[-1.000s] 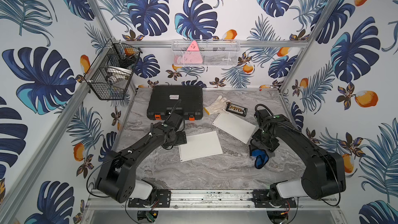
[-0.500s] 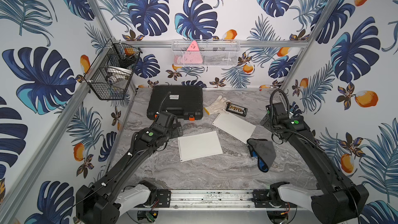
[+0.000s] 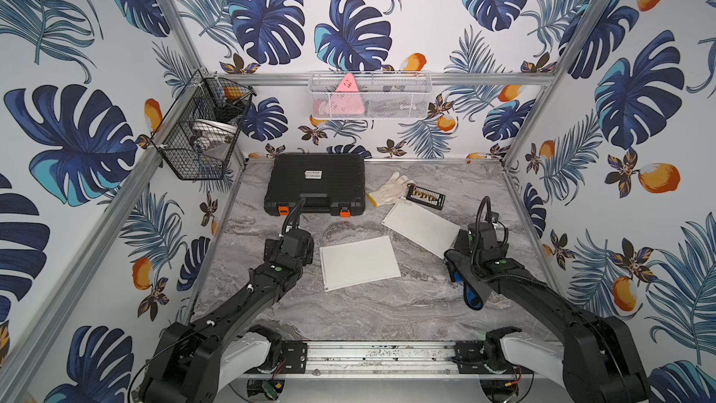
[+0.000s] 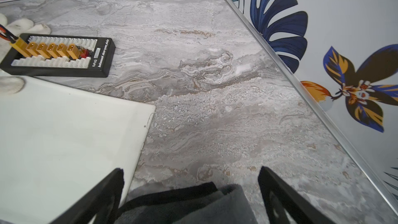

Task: Wipe the drawing tablet
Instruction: Reset both arms

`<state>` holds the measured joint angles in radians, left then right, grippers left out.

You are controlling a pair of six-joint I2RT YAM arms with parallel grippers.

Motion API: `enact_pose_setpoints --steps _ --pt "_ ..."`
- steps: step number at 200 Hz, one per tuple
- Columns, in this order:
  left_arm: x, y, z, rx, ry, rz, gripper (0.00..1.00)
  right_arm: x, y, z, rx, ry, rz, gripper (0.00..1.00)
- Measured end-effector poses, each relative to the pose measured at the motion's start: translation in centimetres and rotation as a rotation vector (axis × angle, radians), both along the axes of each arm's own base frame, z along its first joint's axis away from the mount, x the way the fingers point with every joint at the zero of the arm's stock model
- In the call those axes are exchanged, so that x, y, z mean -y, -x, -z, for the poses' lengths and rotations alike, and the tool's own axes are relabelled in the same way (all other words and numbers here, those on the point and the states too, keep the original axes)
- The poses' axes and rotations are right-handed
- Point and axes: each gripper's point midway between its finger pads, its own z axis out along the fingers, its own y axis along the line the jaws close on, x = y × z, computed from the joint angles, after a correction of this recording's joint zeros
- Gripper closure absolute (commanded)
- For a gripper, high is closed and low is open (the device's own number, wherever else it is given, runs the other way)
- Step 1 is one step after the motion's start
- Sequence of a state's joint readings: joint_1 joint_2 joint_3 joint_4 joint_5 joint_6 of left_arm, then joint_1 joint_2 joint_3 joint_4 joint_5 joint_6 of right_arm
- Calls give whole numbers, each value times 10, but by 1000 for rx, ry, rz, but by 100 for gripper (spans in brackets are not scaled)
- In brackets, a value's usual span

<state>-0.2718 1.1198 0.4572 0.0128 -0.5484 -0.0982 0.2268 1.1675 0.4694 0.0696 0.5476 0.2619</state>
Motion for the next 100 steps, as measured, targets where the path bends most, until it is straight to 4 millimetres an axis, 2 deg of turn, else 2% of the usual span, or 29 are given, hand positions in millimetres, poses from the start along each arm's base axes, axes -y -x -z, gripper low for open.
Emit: enact_pose_setpoints --steps 35,64,100 --pt "-10 -22 18 58 43 -14 1 1 -10 15 52 8 -39 0" --pt "-9 -42 34 84 92 5 1 8 -18 25 94 -6 -52 0" --pt "-2 -76 33 175 120 70 1 4 -41 22 161 -23 -108 0"
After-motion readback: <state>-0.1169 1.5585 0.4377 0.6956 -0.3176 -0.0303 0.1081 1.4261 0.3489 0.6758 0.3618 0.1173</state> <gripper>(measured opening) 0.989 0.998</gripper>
